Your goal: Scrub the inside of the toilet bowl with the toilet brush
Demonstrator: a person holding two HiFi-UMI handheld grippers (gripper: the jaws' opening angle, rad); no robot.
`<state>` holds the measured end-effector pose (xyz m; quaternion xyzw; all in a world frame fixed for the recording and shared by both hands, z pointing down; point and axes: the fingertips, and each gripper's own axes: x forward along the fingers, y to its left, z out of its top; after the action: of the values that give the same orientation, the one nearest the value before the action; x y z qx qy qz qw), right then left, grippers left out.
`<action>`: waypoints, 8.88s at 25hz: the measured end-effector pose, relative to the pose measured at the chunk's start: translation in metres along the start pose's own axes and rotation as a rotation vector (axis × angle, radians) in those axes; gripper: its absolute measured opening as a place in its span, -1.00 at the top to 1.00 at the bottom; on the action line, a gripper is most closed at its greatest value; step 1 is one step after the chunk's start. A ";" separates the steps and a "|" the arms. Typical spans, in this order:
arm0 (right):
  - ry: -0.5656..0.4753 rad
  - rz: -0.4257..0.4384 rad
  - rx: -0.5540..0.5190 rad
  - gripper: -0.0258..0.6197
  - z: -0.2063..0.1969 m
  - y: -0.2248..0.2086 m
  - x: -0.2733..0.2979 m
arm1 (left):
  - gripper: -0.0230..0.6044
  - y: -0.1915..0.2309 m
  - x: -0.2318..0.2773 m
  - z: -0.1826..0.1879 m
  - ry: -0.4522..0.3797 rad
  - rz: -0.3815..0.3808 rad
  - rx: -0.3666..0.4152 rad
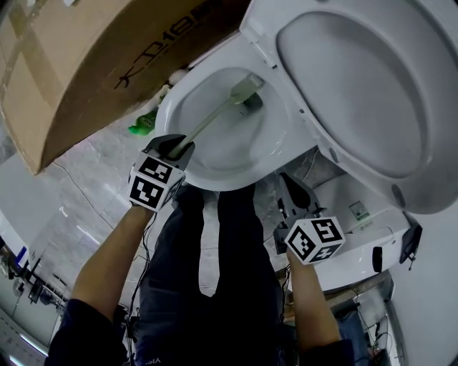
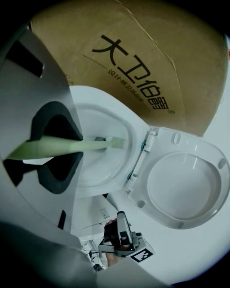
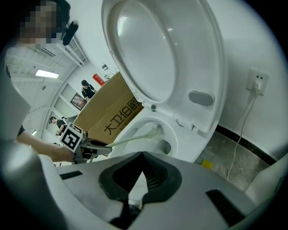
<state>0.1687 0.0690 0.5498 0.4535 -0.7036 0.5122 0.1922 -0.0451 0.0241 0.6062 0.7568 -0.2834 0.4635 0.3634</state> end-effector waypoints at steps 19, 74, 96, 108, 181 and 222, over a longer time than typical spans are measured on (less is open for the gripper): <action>-0.025 -0.017 0.031 0.91 -0.036 -0.005 -0.023 | 0.63 -0.063 0.017 -0.014 -0.005 -0.078 0.042; 0.055 0.074 -0.064 0.91 -0.053 0.093 0.037 | 0.63 -0.025 -0.046 -0.154 0.249 -0.124 -0.021; 0.072 0.064 -0.049 0.91 -0.019 0.063 0.049 | 0.62 0.040 -0.038 -0.107 0.239 0.005 -0.067; 0.070 0.046 -0.030 0.91 -0.007 0.036 0.044 | 0.62 0.051 -0.018 -0.045 0.133 0.050 -0.054; 0.065 0.051 0.013 0.91 -0.068 0.050 0.030 | 0.63 0.029 -0.019 -0.102 0.235 -0.021 0.051; 0.050 0.003 0.111 0.91 -0.045 0.013 0.032 | 0.63 0.012 0.044 -0.018 0.141 -0.073 0.028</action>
<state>0.1331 0.0960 0.5845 0.4496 -0.6697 0.5619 0.1834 -0.0447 0.0281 0.6552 0.7371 -0.2229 0.5062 0.3883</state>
